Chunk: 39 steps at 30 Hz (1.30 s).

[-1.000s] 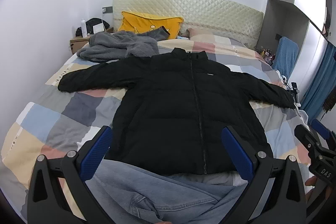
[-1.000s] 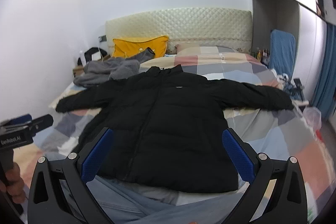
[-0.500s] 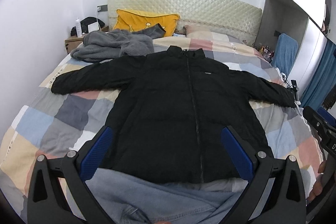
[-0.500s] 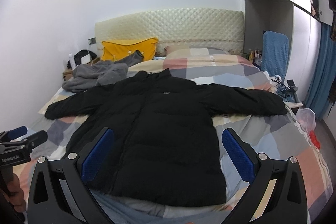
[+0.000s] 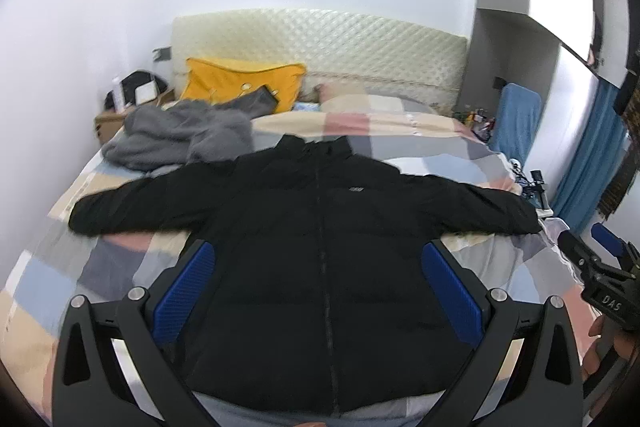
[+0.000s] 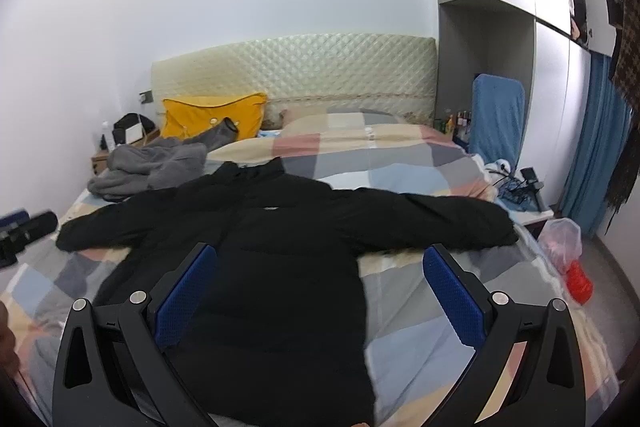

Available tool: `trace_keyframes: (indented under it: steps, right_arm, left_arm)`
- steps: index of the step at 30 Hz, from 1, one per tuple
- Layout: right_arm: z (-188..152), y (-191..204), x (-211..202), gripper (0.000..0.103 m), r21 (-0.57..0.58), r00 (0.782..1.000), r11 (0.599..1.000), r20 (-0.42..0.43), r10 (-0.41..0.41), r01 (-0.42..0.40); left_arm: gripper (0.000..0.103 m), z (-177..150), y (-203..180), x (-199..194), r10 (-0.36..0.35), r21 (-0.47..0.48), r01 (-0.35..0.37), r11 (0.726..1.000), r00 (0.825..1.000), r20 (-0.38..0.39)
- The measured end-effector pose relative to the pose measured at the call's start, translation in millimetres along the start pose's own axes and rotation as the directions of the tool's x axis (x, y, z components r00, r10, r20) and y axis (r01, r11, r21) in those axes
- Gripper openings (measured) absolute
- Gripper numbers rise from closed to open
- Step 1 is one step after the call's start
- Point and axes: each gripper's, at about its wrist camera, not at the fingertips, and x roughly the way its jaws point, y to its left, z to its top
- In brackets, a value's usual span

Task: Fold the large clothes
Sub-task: 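Move the right gripper to the cuff of the sleeve nearest it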

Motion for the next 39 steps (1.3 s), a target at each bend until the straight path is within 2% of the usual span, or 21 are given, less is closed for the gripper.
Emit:
trace_keyframes:
  steps: [4,9,13,18,21,25,28,33,35,39]
  right_arm:
    - [7,-27,8,0.103,0.035,1.0,0.999,0.005,-0.007,0.006]
    - [14,-57,24,0.103,0.061,0.999,0.997,0.004,-0.053,0.052]
    - [16,-84,44,0.103,0.098,0.995,0.991,0.023,-0.095,0.092]
    - [12,-112,78,0.103,0.102,0.992,0.988,0.025,-0.122,0.119]
    - [6,-123,95,0.103,0.078,0.995,0.993,0.044,-0.089,0.085]
    - [-3,-143,121,0.103,0.104,0.998,0.994,0.037,-0.048,0.044]
    - [-13,-174,148,0.103,0.175,0.999,0.985,-0.032,0.004,0.001]
    - [-40,-241,187,0.103,0.347,0.994,0.938,-0.101,0.045,-0.008]
    - [-54,-263,203,0.102,0.402,0.99,0.915,-0.136,0.039,0.019]
    - [-84,-310,238,0.095,0.523,0.98,0.849,-0.195,0.041,0.068]
  left_arm:
    - [0.103,25,-18,9,-0.031,0.028,0.031,0.999,0.999,0.013]
    - [0.103,51,-32,23,-0.056,0.036,0.055,0.998,0.998,0.041]
    - [0.103,63,-38,40,-0.13,0.021,0.129,0.991,0.99,0.046]
    - [0.103,68,-39,66,-0.119,0.029,0.117,0.993,0.989,0.094]
    - [0.103,60,-36,93,-0.104,0.046,0.101,0.994,0.992,0.067]
    - [0.103,42,-25,122,-0.074,0.031,0.073,0.997,0.997,0.036]
    - [0.103,23,-13,146,-0.052,0.028,0.051,0.998,0.999,0.008]
    - [0.103,-6,0,178,-0.012,0.055,0.014,0.998,0.999,-0.031]
    - [0.103,-17,7,191,-0.002,0.044,0.004,0.999,0.999,-0.044]
    - [0.103,-35,19,221,-0.002,-0.001,0.002,1.0,0.997,-0.073]
